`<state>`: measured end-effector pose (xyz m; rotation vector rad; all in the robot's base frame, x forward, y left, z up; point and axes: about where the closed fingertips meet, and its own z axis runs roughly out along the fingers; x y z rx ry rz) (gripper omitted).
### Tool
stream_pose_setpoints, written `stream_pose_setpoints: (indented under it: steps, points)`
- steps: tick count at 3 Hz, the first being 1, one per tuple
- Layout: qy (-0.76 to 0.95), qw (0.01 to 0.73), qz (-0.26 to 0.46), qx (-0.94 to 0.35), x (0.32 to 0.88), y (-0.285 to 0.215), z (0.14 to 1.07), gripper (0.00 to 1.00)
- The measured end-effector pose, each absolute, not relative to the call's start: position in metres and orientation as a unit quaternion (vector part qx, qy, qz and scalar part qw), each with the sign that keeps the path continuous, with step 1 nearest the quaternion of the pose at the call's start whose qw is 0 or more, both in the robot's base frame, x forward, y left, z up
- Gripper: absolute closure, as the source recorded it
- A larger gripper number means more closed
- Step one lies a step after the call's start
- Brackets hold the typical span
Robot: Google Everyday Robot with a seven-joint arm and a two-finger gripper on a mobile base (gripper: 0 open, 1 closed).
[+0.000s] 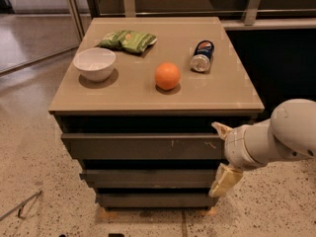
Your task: Open top drawer
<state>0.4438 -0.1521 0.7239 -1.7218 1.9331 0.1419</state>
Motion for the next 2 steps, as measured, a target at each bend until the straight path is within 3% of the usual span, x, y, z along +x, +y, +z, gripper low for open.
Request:
stream_pose_setpoints:
  steps: [2]
  points:
    - [0.723,0.262,0.077,-0.635,0.455,-0.145,0.7,0.0]
